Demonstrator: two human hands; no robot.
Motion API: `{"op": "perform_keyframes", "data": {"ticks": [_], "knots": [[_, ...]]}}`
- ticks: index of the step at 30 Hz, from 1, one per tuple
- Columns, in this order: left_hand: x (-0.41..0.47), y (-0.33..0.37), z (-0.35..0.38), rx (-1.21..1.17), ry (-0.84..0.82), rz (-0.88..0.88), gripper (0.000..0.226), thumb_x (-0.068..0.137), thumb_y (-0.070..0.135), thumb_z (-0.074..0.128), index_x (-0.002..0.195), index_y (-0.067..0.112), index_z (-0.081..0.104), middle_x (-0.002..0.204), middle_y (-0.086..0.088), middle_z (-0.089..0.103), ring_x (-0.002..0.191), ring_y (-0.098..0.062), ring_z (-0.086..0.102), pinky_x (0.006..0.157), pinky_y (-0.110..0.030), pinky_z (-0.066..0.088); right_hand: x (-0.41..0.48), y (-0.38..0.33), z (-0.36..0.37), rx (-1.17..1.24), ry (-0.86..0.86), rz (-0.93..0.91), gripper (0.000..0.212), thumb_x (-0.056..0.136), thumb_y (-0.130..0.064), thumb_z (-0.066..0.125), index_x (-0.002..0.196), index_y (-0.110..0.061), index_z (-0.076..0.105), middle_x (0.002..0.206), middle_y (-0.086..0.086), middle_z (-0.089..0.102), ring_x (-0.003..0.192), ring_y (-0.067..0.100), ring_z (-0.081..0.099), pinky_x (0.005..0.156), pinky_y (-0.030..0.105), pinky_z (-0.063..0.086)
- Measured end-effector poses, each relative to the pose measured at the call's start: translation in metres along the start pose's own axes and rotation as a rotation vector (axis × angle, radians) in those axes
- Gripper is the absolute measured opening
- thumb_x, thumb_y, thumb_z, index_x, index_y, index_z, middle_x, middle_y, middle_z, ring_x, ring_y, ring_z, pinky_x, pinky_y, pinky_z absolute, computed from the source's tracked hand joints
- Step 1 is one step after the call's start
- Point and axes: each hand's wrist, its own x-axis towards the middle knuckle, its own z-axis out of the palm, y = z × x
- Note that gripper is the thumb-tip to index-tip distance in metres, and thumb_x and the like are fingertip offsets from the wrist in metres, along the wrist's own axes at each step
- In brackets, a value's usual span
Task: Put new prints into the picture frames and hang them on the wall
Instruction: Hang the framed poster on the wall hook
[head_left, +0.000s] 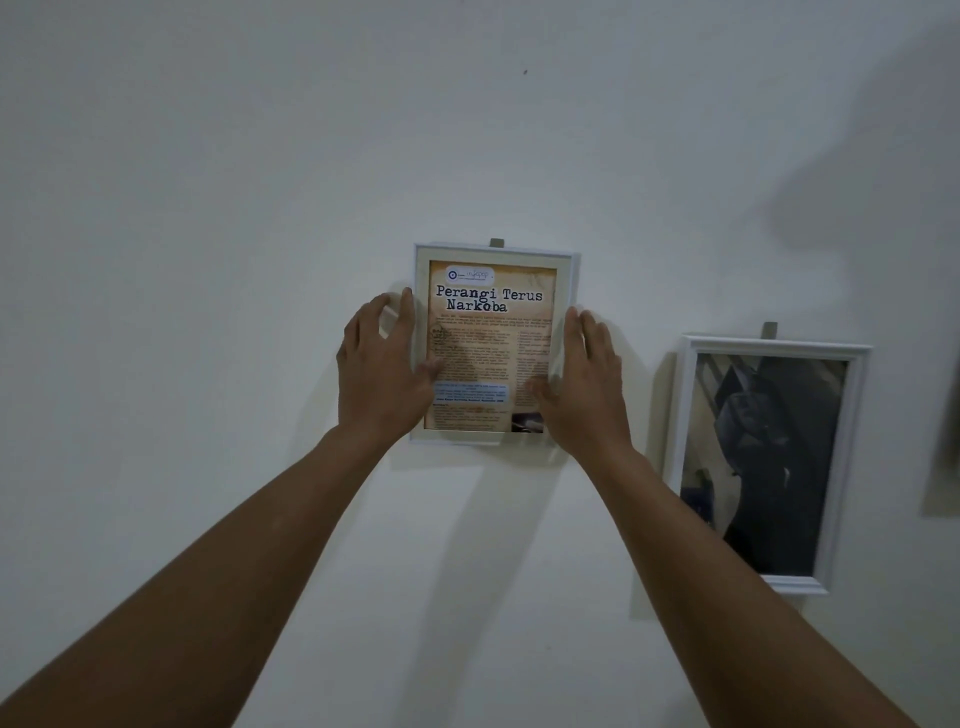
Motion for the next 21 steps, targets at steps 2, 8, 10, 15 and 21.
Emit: {"op": "perform_keyframes", "data": {"ticks": [2, 8, 10, 15, 21], "knots": [[0.0017, 0.0002, 0.0004, 0.027, 0.000, -0.010, 0.086, 0.083, 0.042, 0.070, 0.152, 0.026, 0.022, 0.152, -0.008, 0.026, 0.141, -0.028, 0.021, 0.109, -0.050, 0.032, -0.0012, 0.0011, 0.0023, 0.022, 0.008, 0.000, 0.083, 0.099, -0.028, 0.055, 0.158, -0.018, -0.003, 0.166, 0.002, -0.002, 0.152, 0.021, -0.011, 0.123, 0.047, -0.002], [0.0013, 0.0021, 0.0034, 0.029, -0.007, -0.025, 0.083, 0.085, 0.038, 0.068, 0.151, 0.025, 0.021, 0.153, -0.008, 0.020, 0.143, -0.027, 0.015, 0.113, -0.049, 0.025, -0.0024, 0.0023, 0.0060, 0.086, 0.010, -0.008, 0.084, 0.098, -0.022, 0.054, 0.157, -0.019, -0.006, 0.166, -0.001, -0.003, 0.152, 0.018, -0.013, 0.121, 0.045, -0.010], [0.0017, 0.0017, 0.0033, 0.038, -0.013, -0.022, 0.083, 0.085, 0.039, 0.068, 0.151, 0.025, 0.020, 0.152, -0.008, 0.019, 0.143, -0.026, 0.013, 0.113, -0.048, 0.024, -0.0025, 0.0025, 0.0059, 0.113, 0.012, -0.001, 0.085, 0.096, -0.018, 0.057, 0.157, -0.020, -0.003, 0.166, -0.001, 0.000, 0.152, 0.018, -0.011, 0.120, 0.044, -0.011], [0.0020, 0.0024, 0.0020, 0.031, -0.024, -0.025, 0.084, 0.087, 0.037, 0.065, 0.152, 0.027, 0.014, 0.151, -0.006, 0.018, 0.142, -0.027, 0.014, 0.113, -0.047, 0.024, -0.0026, 0.0012, 0.0057, 0.118, 0.024, 0.000, 0.089, 0.092, -0.019, 0.064, 0.157, -0.017, 0.003, 0.166, 0.001, 0.004, 0.152, 0.020, -0.009, 0.120, 0.046, -0.009], [0.0017, 0.0038, -0.0013, 0.010, -0.034, -0.023, 0.082, 0.088, 0.033, 0.062, 0.153, 0.024, 0.013, 0.151, -0.006, 0.018, 0.142, -0.027, 0.014, 0.113, -0.047, 0.022, -0.0030, 0.0025, 0.0052, 0.111, 0.020, 0.004, 0.092, 0.090, -0.026, 0.067, 0.157, -0.018, 0.005, 0.166, -0.001, 0.004, 0.152, 0.017, -0.007, 0.121, 0.045, -0.006]]}}
